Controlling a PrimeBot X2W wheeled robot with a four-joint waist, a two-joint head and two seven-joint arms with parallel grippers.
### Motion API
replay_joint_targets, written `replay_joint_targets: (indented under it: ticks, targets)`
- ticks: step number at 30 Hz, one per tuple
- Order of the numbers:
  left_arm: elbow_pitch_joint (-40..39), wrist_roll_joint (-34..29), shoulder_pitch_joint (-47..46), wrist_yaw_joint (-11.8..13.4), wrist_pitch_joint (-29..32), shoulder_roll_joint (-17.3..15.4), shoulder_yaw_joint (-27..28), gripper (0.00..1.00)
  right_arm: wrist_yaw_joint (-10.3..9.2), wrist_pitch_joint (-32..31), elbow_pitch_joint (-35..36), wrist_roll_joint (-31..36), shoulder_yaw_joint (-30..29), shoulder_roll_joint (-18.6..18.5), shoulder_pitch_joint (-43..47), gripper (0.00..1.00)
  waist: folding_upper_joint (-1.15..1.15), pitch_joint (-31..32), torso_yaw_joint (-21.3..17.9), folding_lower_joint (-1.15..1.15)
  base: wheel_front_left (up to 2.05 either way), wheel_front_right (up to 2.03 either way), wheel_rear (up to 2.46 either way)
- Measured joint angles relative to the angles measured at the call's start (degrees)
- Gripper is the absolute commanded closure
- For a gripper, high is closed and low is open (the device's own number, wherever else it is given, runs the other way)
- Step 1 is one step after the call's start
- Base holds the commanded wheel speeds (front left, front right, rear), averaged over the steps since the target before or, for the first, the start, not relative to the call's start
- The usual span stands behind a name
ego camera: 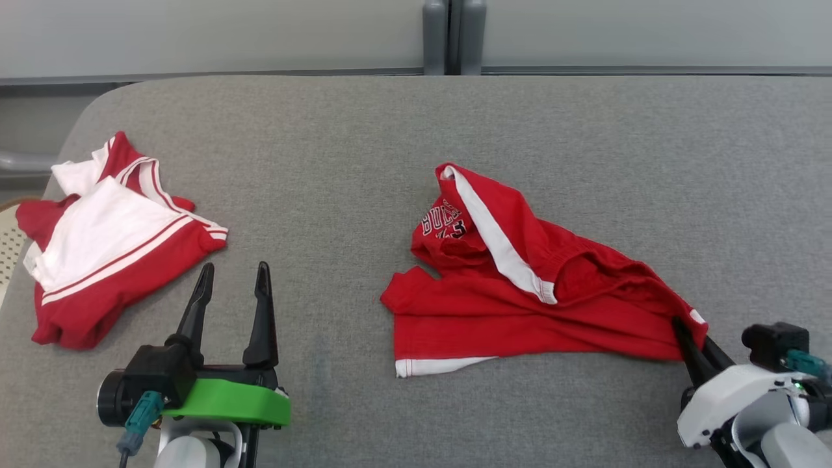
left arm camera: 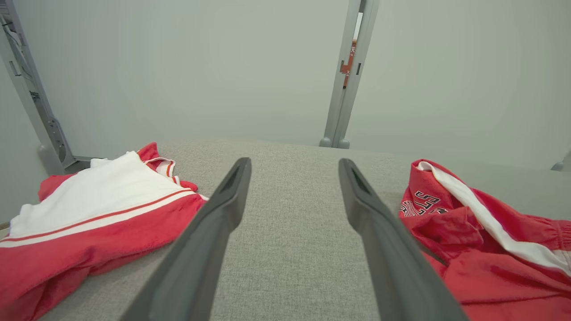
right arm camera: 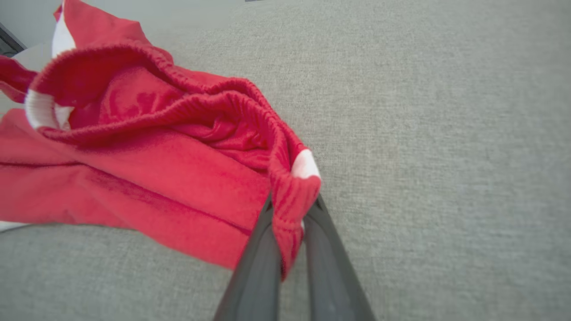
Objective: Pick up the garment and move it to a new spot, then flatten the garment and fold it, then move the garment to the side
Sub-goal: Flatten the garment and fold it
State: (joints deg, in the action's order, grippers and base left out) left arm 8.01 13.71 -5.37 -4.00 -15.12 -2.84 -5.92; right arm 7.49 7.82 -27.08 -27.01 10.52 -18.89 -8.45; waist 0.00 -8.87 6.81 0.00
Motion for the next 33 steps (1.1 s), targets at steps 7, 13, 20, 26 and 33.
replay_joint_targets:
  ticks: [7, 13, 20, 26, 33]
  targets:
    - [-0.04, -0.18, -0.03, -0.11, 0.0, 0.02, 0.29, 0.0, 0.0, -5.22, 15.0, 2.64, -8.37, 4.54, 11.35, 0.0, 0.0, 0.64, -2.65, 0.0, 0.0, 0.0, 0.0]
    - [0.38, -0.43, -0.4, -0.54, 0.0, 0.02, 0.58, 0.0, -0.01, -7.6, 22.26, 9.24, -11.03, 5.33, 12.17, 0.0, 0.0, 0.46, -3.25, 0.0, 0.0, 0.0, 0.0]
    - [0.36, -0.58, -0.51, -0.63, 0.0, 0.02, 0.64, 0.0, 0.0, -11.59, 26.19, 11.58, -5.24, 2.08, 8.17, 0.0, 0.0, 0.85, -2.43, 0.0, 0.0, 0.0, 0.0]
    - [0.24, -0.32, -0.54, -0.52, 0.0, 0.02, 0.37, 0.0, -0.01, -13.65, 26.85, 10.88, 2.78, 0.51, 5.83, 0.0, 0.0, 0.6, -0.8, 0.0, 0.0, 0.0, 0.0]
    - [-0.18, 0.1, -0.74, -0.01, 0.0, 0.01, 0.0, 0.0, 0.0, -13.78, 24.06, 9.65, 7.98, 0.94, 4.81, 0.0, 0.0, -0.05, 1.15, 0.0, 0.0, 0.0, 0.0]
